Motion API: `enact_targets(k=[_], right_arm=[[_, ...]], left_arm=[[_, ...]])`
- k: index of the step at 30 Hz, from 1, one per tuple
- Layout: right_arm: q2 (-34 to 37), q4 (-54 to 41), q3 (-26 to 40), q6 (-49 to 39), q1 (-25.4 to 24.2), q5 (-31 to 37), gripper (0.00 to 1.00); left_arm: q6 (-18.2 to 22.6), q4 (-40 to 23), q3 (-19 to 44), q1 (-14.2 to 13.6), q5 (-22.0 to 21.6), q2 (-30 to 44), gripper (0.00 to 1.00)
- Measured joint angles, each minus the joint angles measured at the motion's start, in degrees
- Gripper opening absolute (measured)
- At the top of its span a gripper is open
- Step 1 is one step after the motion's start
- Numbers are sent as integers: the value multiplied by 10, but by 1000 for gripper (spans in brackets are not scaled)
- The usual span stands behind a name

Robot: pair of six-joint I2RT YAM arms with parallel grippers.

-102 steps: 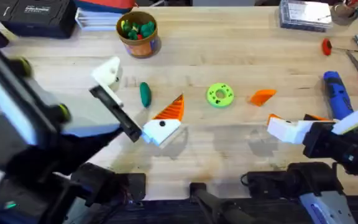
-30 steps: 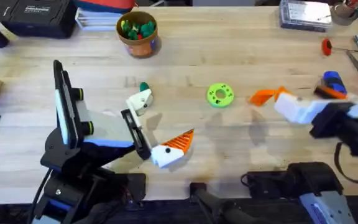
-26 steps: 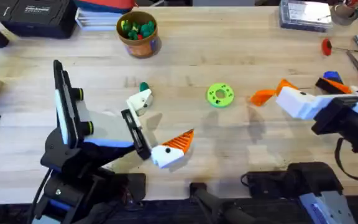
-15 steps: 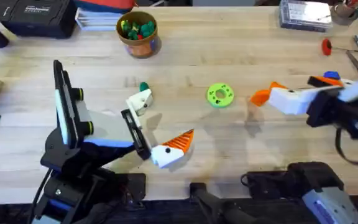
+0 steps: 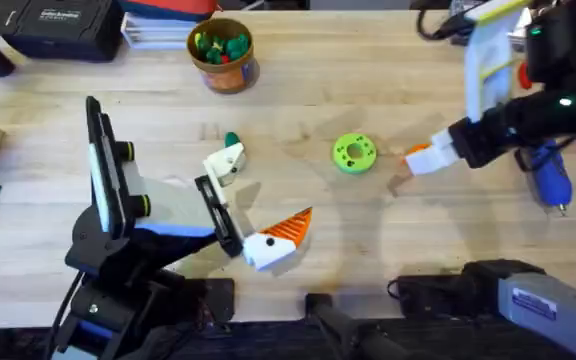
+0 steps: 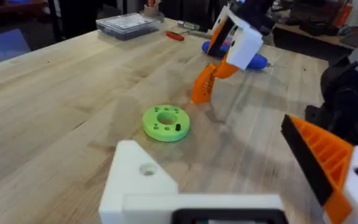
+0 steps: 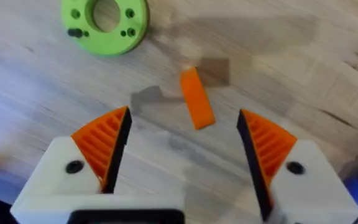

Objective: Pick up the gripper from the table and insert it into the empty holder that is missing its gripper. Then pick up a screw, insert it into the mounting hole, and use the screwdriver to tighten it. Finally, clean up the table by picking up the vegetable and placing it into the bucket.

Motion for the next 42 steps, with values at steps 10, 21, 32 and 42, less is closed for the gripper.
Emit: enact_targets(k=[10,21,32,42], right_arm=[[87,18,0,-100,0,58,840],[87,27,0,-114,0,35,364],[43,38,0,-87,0,27,15],[-204,67,-19,-1,-49,-100,13]], left_arm=[[0,0,0,0,0,0,988],[0,0,0,0,0,0,987],[0,0,0,0,0,0,988],[0,0,0,0,0,0,988]])
